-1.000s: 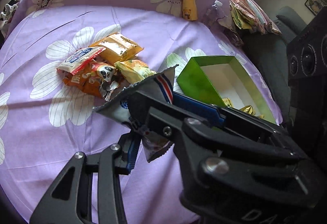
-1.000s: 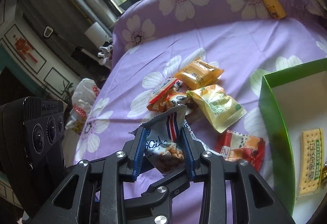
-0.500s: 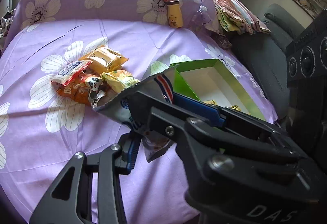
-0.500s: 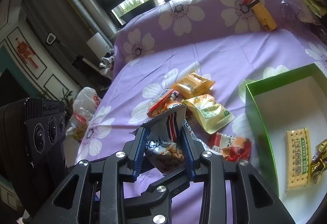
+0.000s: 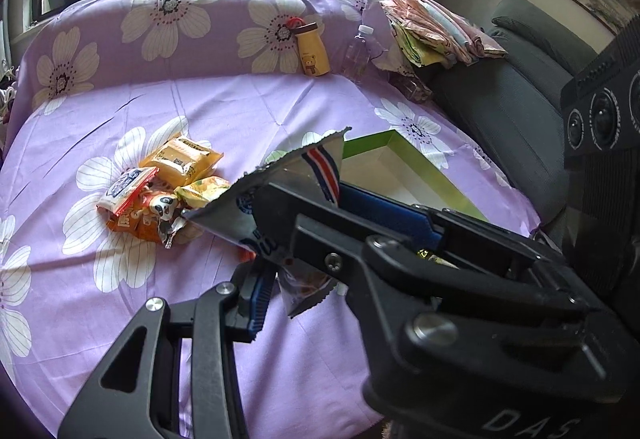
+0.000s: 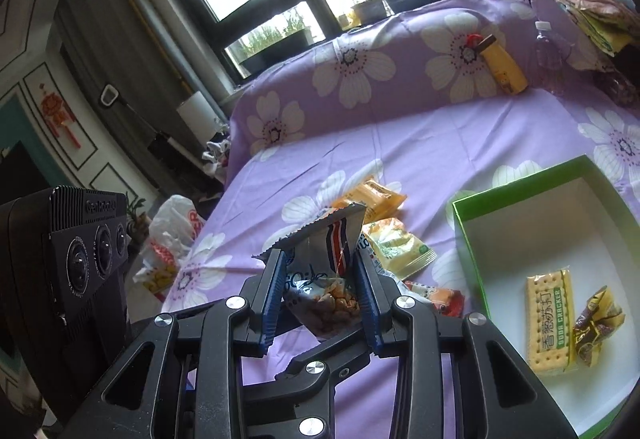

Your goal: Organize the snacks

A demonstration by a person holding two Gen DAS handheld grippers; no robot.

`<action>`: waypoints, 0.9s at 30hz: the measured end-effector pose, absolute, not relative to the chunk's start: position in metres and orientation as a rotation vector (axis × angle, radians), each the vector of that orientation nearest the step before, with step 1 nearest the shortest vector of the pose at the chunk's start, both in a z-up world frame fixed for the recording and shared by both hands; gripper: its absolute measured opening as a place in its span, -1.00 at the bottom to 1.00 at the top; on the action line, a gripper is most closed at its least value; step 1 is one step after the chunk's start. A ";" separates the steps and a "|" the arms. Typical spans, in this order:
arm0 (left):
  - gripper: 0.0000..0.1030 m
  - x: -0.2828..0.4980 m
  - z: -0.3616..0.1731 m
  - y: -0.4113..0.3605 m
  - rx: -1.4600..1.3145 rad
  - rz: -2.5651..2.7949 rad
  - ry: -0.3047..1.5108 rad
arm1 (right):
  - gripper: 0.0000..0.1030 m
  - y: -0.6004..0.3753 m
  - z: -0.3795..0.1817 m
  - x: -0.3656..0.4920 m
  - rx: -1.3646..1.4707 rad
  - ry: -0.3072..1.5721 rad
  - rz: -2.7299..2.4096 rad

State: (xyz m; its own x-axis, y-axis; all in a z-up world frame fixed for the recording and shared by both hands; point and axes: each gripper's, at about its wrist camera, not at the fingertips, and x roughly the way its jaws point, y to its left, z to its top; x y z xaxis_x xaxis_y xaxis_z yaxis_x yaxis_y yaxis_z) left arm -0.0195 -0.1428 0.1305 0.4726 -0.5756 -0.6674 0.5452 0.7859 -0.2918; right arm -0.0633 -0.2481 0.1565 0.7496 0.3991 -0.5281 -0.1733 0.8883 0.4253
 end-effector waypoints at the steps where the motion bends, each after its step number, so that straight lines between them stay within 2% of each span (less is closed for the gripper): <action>1: -0.22 -0.021 0.133 -0.146 -0.032 -0.690 0.824 | -0.26 -0.251 0.159 -0.065 0.363 0.644 0.318; 27: -0.22 -0.026 0.154 -0.220 0.042 -0.808 0.767 | -0.26 -0.319 0.178 -0.089 0.456 0.547 0.166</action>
State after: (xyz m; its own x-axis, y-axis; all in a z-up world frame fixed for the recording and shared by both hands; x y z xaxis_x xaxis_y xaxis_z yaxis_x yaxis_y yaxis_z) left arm -0.0263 -0.2204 0.1539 0.4411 -0.6361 -0.6331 0.6653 0.7052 -0.2451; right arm -0.0890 -0.3194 0.1782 0.8436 0.2712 -0.4634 -0.0328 0.8875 0.4596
